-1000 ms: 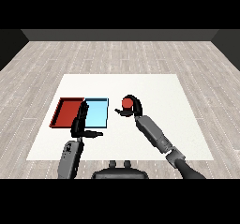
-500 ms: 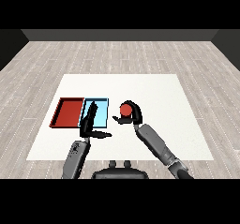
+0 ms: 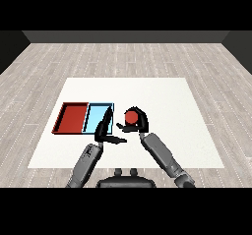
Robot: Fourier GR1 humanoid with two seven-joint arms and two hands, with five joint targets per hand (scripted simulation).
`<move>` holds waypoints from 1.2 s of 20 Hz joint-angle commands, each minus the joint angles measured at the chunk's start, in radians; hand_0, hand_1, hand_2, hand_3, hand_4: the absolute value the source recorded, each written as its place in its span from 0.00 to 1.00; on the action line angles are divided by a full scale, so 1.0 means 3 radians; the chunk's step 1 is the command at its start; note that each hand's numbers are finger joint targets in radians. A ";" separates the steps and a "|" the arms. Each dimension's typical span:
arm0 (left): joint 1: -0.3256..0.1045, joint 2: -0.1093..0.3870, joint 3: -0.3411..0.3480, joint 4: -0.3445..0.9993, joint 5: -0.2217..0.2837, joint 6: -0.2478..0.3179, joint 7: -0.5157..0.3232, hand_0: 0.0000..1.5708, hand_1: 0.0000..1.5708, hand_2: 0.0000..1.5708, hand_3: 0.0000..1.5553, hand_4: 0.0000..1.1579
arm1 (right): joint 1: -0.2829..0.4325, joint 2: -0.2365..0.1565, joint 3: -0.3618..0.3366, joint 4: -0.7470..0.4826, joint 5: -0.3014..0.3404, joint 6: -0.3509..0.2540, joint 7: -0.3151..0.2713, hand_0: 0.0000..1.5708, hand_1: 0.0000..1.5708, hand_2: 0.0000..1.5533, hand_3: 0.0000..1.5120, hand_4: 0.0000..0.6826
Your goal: Pick the red can and put it in the red box
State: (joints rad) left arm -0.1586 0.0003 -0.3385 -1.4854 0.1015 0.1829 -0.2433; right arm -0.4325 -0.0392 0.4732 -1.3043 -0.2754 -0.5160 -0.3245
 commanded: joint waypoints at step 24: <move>-0.0621 -0.0001 -0.0181 0.0985 0.0641 -0.0058 -0.0326 0.00 0.00 0.00 0.00 0.00 | -0.0150 0.0130 0.0333 0.0079 -0.0203 -0.0116 -0.0126 0.94 0.94 0.93 0.91 0.91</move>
State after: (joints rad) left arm -0.2983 0.0005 -0.4371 -1.2047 0.2811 0.2133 -0.3611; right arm -0.4862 -0.0005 0.5453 -1.2795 -0.3126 -0.5510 -0.3287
